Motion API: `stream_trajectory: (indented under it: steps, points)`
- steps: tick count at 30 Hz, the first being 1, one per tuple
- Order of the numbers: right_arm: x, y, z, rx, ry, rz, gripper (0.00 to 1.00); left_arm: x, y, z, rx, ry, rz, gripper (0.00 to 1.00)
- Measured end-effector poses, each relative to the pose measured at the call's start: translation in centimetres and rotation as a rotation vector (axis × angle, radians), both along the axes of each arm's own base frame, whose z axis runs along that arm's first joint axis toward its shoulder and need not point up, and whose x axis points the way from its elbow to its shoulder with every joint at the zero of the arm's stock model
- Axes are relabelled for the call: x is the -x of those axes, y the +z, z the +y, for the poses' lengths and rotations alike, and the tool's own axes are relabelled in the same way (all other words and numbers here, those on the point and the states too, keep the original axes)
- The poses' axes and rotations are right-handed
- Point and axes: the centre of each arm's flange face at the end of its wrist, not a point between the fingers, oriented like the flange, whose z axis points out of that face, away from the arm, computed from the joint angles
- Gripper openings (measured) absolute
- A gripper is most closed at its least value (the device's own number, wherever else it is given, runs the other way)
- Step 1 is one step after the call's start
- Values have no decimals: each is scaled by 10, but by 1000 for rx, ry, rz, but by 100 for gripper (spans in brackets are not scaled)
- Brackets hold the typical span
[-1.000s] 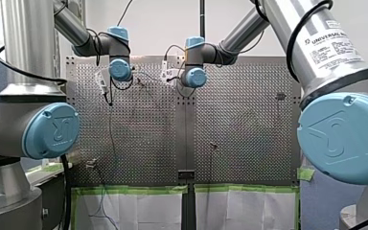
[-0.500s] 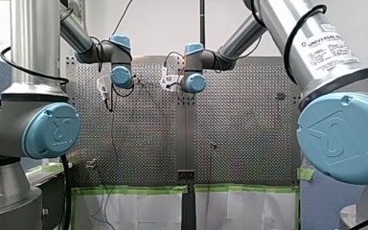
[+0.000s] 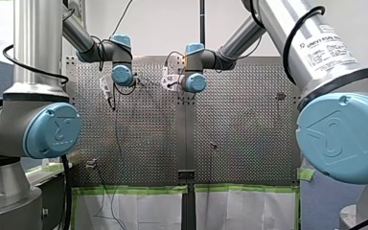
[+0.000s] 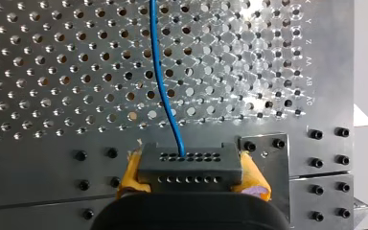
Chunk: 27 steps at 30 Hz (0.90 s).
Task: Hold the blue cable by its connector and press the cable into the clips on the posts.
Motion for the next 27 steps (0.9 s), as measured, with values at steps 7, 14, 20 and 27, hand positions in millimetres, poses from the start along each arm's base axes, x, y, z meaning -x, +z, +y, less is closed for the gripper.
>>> stream_trajectory:
  steps: [7,14,20,27]
  points:
    - [-3,9,-2,9,2,-9,0,-3,4,3,10,7,-2,0]
    - [-8,4,-1,2,9,-2,0,-3,4,3,3,18,-1,0]
    - [-14,-13,1,-14,16,14,0,-5,7,3,6,28,-28,0]
    - [-14,-19,-1,-18,13,18,0,-6,6,6,9,52,-31,0]
